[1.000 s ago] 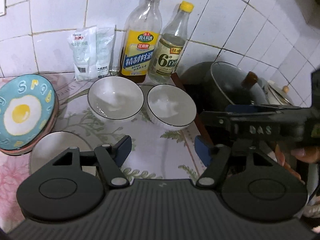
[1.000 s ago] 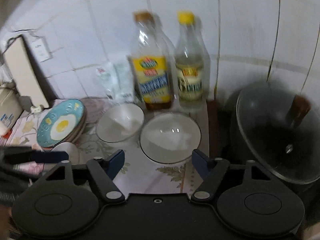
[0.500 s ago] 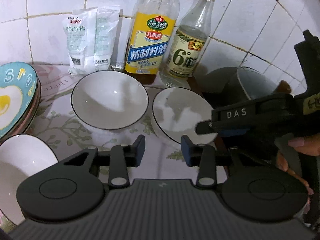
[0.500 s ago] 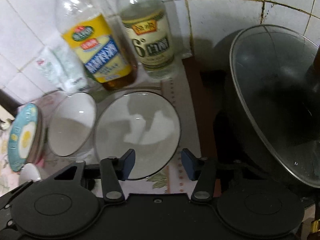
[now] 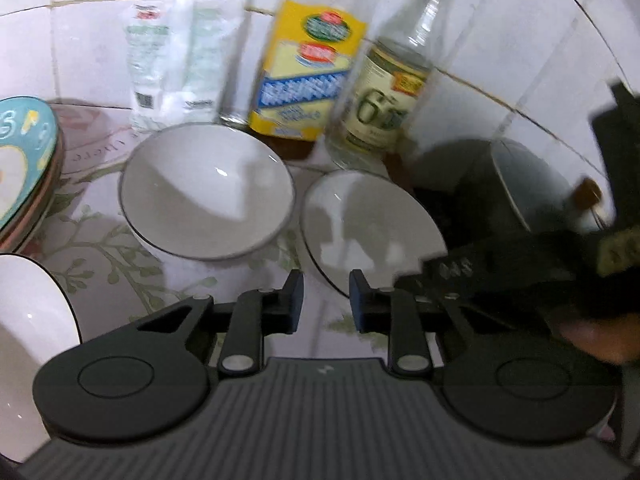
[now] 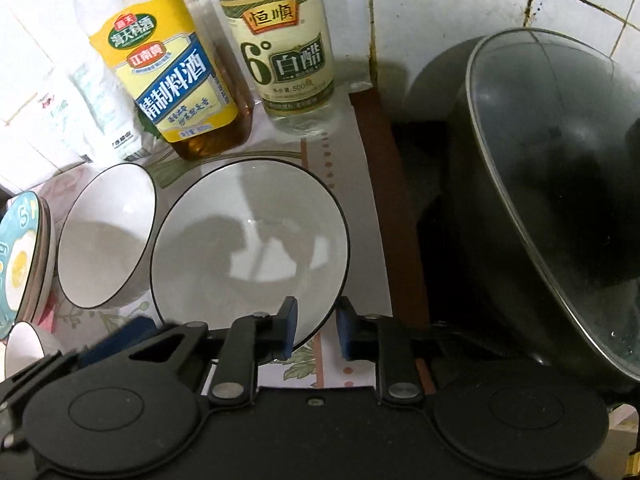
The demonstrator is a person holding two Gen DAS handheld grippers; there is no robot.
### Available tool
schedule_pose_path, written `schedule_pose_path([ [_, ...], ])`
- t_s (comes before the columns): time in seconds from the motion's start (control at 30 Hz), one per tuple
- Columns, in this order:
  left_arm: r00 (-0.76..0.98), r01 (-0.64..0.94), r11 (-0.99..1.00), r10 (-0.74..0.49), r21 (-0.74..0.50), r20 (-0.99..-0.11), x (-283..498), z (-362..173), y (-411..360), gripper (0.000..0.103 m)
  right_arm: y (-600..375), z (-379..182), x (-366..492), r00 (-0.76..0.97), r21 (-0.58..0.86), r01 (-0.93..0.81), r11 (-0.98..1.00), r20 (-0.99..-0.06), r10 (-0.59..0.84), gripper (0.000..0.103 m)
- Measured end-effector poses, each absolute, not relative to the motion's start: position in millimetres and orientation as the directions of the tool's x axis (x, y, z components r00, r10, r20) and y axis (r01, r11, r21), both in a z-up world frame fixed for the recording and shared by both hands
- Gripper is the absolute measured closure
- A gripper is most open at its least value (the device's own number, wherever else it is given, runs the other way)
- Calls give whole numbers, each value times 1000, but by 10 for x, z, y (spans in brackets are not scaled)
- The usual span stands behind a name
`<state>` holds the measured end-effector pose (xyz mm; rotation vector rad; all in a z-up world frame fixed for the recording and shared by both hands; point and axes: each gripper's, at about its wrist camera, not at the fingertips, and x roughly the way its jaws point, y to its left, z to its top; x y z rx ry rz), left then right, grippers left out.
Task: Organize plates and bowls
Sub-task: 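Move the right gripper to a white bowl by the bottles and grasp its rim, then lift the bowl with the right gripper and lower it into the first bowl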
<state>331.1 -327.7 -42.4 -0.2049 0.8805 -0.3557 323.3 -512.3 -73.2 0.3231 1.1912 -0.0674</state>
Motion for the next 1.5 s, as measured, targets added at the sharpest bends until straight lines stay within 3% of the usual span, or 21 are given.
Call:
schedule_pose_path([
  [0.17,573,188,915,-398,-358,-717,3405,-506,-3248,80,-5131,-753,3226,381,206,224,952,-918,109,83],
  [0.23,565,202,906,-418,-371,-712,3397,-503,-3245,89,-5116,-744,3212,385,205,218,954,-916,108,83],
  [0.57,546,240,902,-431,-359,-718,3215,-447,-3199,89,-5039,-650,3068,375,188,219,957,-922,95,84],
  [0.97,584,318,897,-441,-308,-682,2770,35,-2975,89,-4826,-214,2636,419,236,192,953,-898,138,84],
  [1.5,676,331,901,-435,-282,-595,2047,530,-2035,89,-4074,412,2252,486,272,24,962,-844,226,83],
])
